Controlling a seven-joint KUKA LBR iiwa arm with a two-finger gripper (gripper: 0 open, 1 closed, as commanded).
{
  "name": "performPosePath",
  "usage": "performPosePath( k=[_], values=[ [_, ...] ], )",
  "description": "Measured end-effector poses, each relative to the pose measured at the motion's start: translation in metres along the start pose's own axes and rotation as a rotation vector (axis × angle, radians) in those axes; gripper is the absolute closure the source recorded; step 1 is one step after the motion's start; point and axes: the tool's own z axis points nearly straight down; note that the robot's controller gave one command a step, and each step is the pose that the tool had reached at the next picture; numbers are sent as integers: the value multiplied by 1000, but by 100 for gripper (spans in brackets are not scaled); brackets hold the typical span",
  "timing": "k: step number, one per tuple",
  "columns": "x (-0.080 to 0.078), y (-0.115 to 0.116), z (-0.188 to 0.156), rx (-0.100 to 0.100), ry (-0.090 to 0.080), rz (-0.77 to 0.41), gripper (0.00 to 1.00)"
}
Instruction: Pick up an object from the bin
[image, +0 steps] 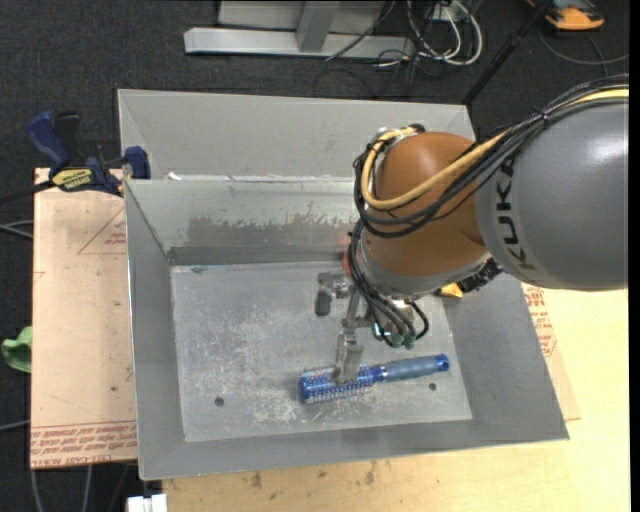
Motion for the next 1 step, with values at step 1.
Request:
performPosePath(
  k=[1],
  values=[
    [17, -31, 137, 1, -1, -205, 0]
  ],
)
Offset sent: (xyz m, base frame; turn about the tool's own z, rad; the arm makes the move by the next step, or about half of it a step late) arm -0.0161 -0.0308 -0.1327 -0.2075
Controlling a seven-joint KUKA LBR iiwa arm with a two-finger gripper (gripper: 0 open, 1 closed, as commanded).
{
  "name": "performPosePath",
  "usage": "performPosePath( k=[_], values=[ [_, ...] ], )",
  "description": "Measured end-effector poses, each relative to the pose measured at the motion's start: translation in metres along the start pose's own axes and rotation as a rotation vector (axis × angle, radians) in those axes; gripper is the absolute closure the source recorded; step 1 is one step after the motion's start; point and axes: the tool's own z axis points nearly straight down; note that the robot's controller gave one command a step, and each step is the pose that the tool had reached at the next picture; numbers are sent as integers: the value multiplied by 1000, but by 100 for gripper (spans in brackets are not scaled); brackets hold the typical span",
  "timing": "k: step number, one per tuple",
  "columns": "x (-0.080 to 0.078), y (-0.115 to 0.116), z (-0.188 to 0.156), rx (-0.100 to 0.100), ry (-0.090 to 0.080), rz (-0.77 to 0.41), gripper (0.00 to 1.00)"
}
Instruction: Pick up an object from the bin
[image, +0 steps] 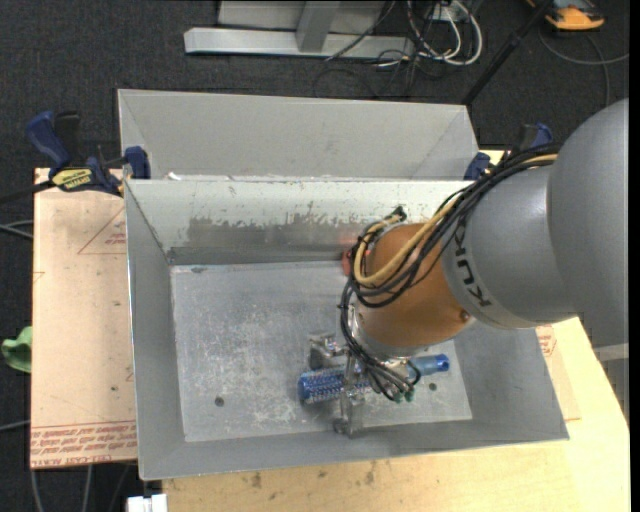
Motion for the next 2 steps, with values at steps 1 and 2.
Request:
performPosePath(
  k=[1, 2],
  values=[
    [-1, 1, -3, 0, -5, 0, 100],
    [3, -1, -125, 2, -13, -36, 100]
  ],
)
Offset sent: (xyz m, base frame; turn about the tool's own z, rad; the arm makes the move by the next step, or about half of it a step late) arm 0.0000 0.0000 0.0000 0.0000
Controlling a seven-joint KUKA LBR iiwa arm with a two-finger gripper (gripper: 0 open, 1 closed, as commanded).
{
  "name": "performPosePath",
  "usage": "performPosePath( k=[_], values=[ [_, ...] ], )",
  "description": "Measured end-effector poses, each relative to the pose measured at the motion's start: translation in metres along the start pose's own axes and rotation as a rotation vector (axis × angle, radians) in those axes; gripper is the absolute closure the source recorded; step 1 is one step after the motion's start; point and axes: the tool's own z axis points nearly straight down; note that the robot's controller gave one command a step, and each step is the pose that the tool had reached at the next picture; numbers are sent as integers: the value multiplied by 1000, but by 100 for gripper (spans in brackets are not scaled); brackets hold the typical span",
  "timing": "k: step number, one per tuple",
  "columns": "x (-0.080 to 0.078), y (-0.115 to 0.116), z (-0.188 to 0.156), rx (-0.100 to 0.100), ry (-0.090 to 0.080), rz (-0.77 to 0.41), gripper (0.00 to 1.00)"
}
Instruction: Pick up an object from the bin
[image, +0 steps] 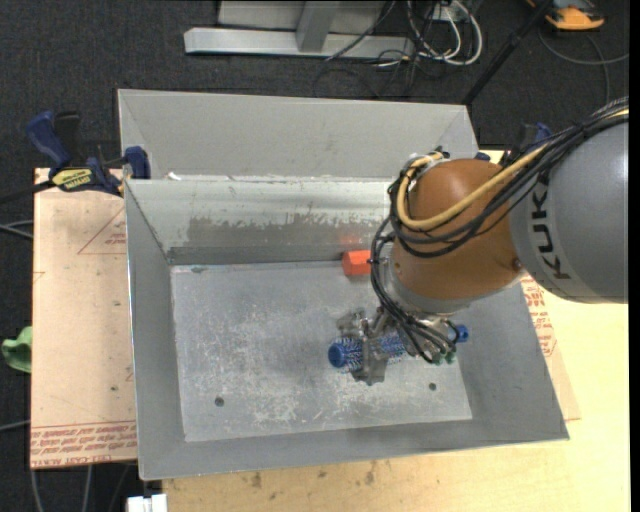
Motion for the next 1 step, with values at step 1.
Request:
performPosePath(
  k=[1],
  values=[
    [2, -1, -103, 0, -3, -41, 100]
  ],
)
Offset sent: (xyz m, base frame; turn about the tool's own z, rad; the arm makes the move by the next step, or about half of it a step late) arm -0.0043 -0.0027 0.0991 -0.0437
